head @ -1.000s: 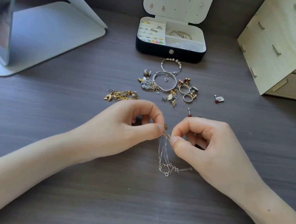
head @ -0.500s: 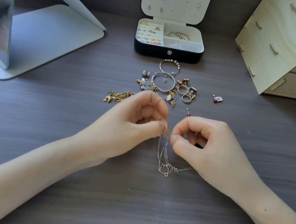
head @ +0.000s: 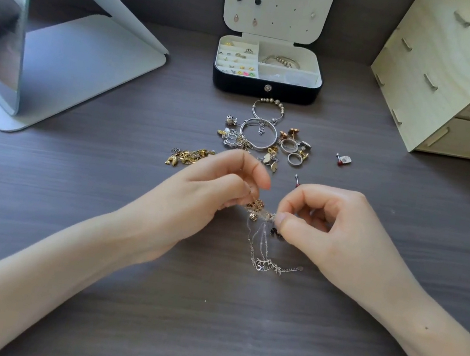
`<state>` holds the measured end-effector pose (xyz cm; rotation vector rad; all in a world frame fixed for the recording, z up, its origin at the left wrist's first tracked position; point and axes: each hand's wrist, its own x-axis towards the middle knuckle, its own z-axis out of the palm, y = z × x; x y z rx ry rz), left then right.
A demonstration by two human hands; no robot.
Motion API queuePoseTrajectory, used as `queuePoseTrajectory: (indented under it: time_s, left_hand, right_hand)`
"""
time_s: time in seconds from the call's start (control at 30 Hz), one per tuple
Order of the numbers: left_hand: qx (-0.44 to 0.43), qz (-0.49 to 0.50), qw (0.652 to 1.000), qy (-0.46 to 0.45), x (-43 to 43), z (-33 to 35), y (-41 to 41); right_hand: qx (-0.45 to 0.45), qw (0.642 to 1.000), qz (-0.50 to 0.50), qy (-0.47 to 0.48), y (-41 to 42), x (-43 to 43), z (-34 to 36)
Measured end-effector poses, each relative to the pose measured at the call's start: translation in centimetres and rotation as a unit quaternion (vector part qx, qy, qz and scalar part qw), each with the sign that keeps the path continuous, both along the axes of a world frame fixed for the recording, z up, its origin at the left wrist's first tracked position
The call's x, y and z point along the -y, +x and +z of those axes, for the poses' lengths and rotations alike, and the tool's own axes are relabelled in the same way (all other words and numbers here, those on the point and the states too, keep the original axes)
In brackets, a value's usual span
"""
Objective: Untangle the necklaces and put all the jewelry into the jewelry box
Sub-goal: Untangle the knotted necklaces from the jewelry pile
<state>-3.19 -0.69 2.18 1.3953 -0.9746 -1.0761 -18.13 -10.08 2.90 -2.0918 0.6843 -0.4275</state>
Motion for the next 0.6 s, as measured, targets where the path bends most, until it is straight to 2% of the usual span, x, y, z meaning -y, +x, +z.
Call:
queuePoseTrajectory:
  time_s: [0.1,0.27,0.37,0.6]
  left_hand:
    - [0.044,-0.016,0.999,-0.002,-0.09,-0.24,-0.01]
    - [0.041,-0.053,0.998,-0.012,-0.19,-0.41,0.07]
    - [0.1,-0.032,0.994,-0.023,-0.1,-0.83,-0.04]
    - [0.173,0.004,0.984,-0.038,0.01,-0.91,-0.34]
  right_hand:
    - [0.013,0.999,0.006,0.031,-0.02,0.18,0.13]
    - [0.018,0.998,0.007,0.059,-0.04,0.44,0.08]
    - [0.018,0.998,0.013,0.056,-0.08,0.48,0.17]
    - [0.003,0.998,0.013,0.058,-0.13,0.53,0.09]
